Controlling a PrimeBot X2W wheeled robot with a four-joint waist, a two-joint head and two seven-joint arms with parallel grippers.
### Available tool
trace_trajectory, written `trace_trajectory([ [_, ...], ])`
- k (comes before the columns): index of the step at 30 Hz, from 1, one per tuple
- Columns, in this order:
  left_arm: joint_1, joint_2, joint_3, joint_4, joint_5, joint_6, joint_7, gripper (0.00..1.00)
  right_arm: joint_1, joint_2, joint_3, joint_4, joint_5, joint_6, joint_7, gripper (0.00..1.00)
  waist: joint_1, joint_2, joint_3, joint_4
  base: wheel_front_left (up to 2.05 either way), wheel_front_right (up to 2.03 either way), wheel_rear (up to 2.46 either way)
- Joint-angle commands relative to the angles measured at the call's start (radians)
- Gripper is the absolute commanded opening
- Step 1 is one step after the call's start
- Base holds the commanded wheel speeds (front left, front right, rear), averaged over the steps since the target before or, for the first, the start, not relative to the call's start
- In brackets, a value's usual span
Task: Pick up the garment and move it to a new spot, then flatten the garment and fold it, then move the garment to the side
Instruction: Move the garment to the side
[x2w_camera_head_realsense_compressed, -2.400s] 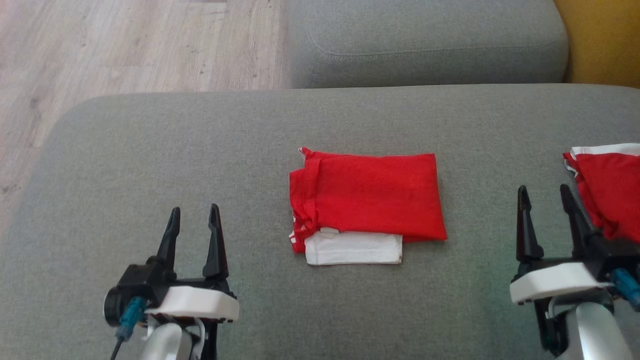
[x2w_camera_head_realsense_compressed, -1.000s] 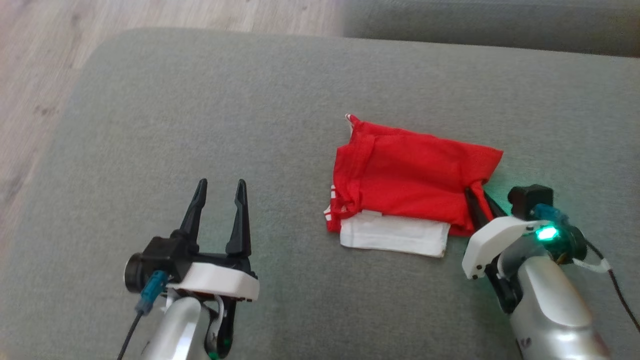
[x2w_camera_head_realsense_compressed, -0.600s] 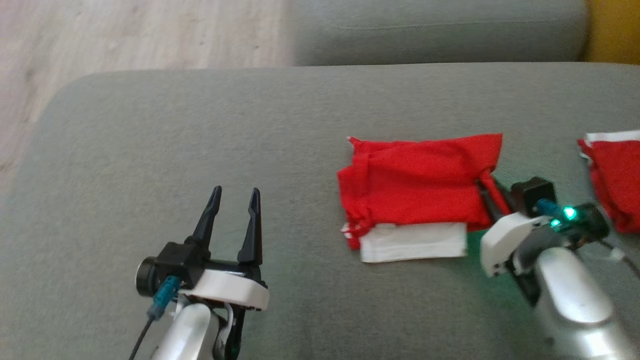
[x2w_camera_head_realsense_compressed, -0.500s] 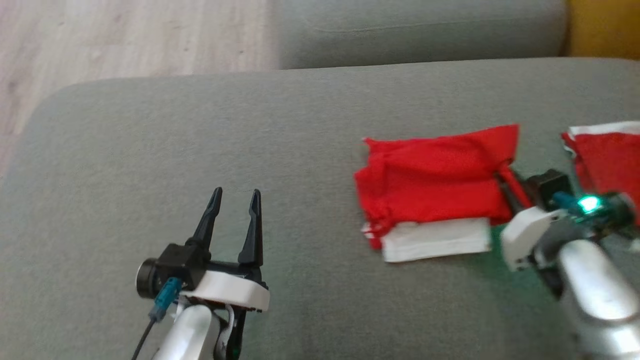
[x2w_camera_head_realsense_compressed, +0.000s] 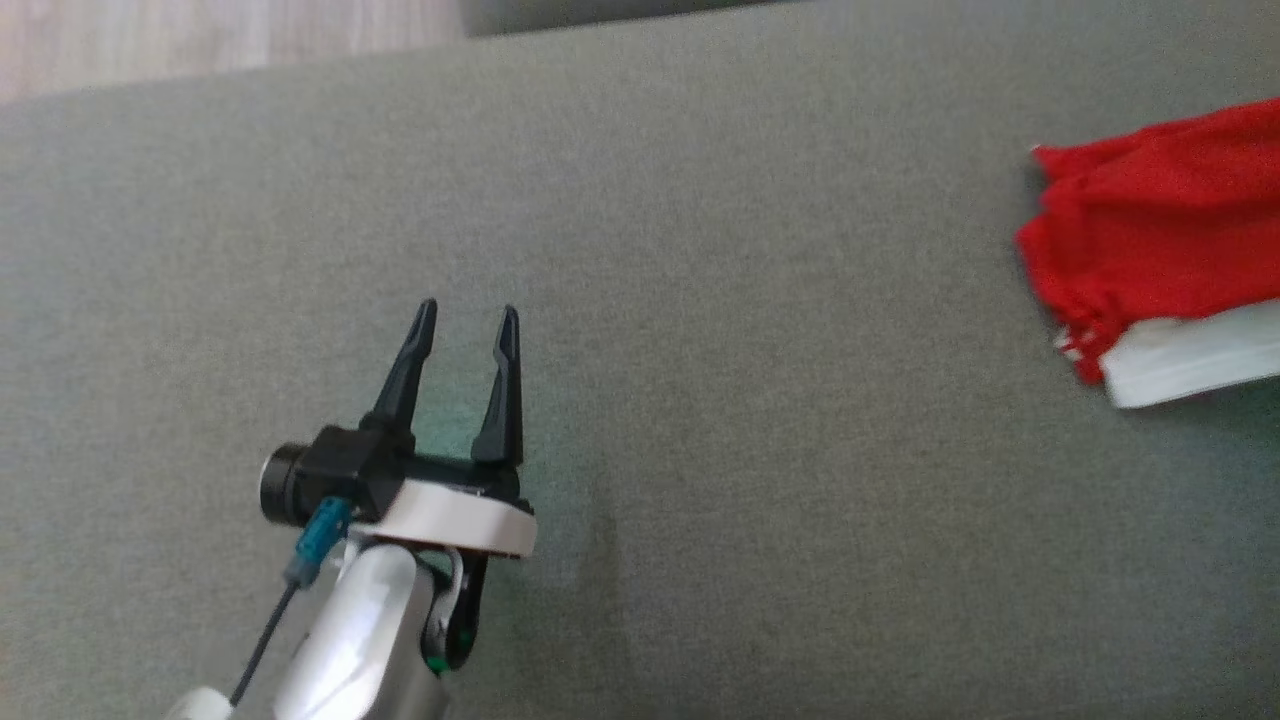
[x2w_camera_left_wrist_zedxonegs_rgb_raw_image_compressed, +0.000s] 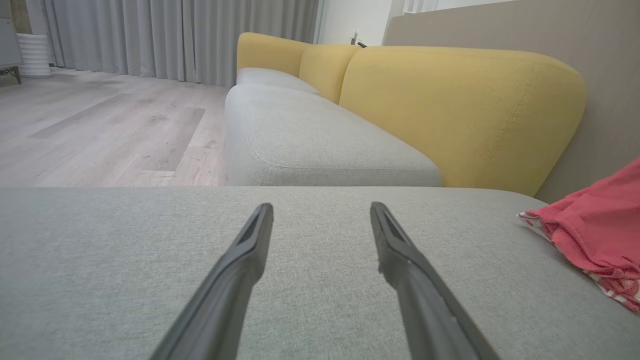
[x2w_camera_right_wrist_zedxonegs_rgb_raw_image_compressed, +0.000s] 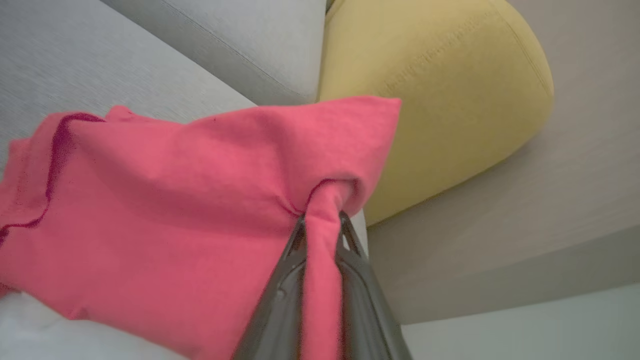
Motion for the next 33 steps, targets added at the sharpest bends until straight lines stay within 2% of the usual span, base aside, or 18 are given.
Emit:
trace_trajectory([
  [1, -0.038, 0.006, 0.034, -0.035, 0.007, 0.000, -0.010, 1.00, -0.019, -0.048, -0.015, -0.015, -0.010, -0.001, 0.003, 0.00, -0.0001, 0.0000, 0.043, -0.006, 0.00, 0.00, 0.00],
  [9, -0.085, 0.006, 0.045, -0.044, 0.009, -0.008, -0.010, 1.00, -0.036, -0.071, -0.135, 0.052, -0.066, -0.001, 0.010, 0.00, -0.0001, 0.0000, 0.124, 0.009, 0.00, 0.00, 0.00],
  [16, -0.104, 0.006, 0.059, -0.046, 0.019, -0.016, -0.010, 1.00, -0.043, -0.047, -0.202, 0.065, -0.106, -0.001, 0.020, 0.00, -0.0001, 0.0000, 0.161, 0.012, 0.00, 0.00, 0.00],
  [17, -0.106, 0.006, 0.061, -0.046, 0.019, -0.017, -0.010, 1.00, -0.043, -0.040, -0.212, 0.065, -0.110, -0.001, 0.024, 0.11, -0.0001, 0.0000, 0.163, 0.011, 0.00, 0.00, 0.00],
  [18, -0.107, 0.006, 0.063, -0.045, 0.020, -0.017, -0.010, 1.00, -0.042, -0.033, -0.221, 0.064, -0.116, -0.001, 0.028, 0.90, -0.0001, 0.0000, 0.164, 0.011, 0.00, 0.00, 0.00],
  [19, -0.108, 0.006, 0.064, -0.044, 0.019, -0.017, -0.010, 1.00, -0.042, -0.025, -0.234, 0.060, -0.123, -0.001, 0.032, 1.00, -0.0001, 0.0000, 0.164, 0.011, 0.00, 0.00, 0.00],
  [25, -0.105, 0.006, 0.064, -0.034, 0.014, -0.017, -0.010, 1.00, -0.038, 0.033, -0.285, 0.017, -0.163, -0.001, 0.035, 1.00, -0.0001, 0.0000, 0.132, 0.009, 0.00, 0.00, 0.00],
  [33, -0.064, 0.006, 0.077, -0.029, -0.004, -0.009, -0.010, 1.00, -0.032, 0.159, -0.286, -0.100, -0.155, -0.001, 0.022, 1.00, -0.0001, 0.0000, -0.008, 0.021, 0.00, 0.00, 0.00],
])
